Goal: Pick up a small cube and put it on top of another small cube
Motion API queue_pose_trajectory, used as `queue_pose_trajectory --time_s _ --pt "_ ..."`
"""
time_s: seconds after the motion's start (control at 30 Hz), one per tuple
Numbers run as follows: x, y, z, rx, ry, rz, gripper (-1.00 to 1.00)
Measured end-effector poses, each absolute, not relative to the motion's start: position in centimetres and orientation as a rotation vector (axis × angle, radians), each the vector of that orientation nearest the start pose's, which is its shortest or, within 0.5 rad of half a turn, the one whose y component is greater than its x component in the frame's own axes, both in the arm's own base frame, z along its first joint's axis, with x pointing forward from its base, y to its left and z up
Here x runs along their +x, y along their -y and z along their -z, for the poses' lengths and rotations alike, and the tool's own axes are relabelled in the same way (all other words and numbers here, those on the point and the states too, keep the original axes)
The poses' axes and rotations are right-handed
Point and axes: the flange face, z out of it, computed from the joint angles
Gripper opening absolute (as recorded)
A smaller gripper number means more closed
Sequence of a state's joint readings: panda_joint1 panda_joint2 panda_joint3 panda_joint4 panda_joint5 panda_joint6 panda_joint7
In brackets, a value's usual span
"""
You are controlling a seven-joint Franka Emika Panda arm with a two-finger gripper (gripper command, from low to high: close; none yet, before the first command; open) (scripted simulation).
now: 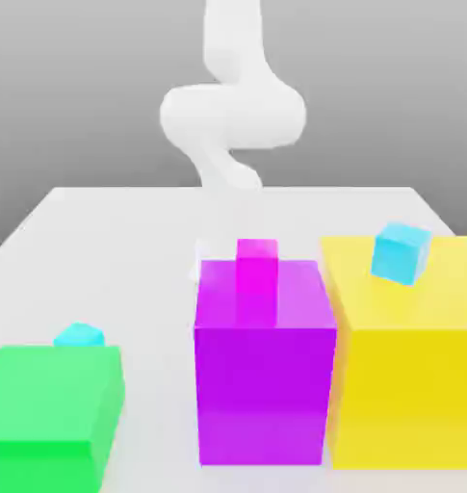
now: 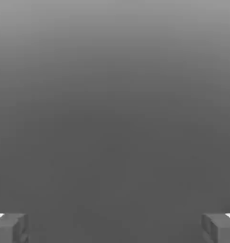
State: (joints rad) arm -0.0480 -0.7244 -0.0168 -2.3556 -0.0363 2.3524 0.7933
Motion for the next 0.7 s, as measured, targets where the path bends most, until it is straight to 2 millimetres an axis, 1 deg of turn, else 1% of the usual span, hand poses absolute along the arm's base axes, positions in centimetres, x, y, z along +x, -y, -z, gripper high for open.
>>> queue_pose_trajectory --time_s 0.07,0.17,0.23,0.33,0.43,0.53,0.6,0.7 --pt "39.6 5.4 -61.5 -2.554 -1.201 0.919 0.00" --pt "41.1 9.6 -54.9 -2.614 -1.312 0.819 0.00" --pt "41.3 12.4 -50.4 -2.644 -1.384 0.742 0.00" --pt "40.3 16.3 -43.8 -2.673 -1.487 0.613 0.00" --pt "38.1 19.8 -37.4 -2.682 -1.583 0.472 0.00" --pt "34.9 22.4 -31.3 -2.668 -1.668 0.322 0.00" --pt "32.2 23.6 -27.5 -2.647 -1.718 0.221 0.00" --pt "27.7 24.5 -22.3 -2.595 -1.784 0.071 0.00"
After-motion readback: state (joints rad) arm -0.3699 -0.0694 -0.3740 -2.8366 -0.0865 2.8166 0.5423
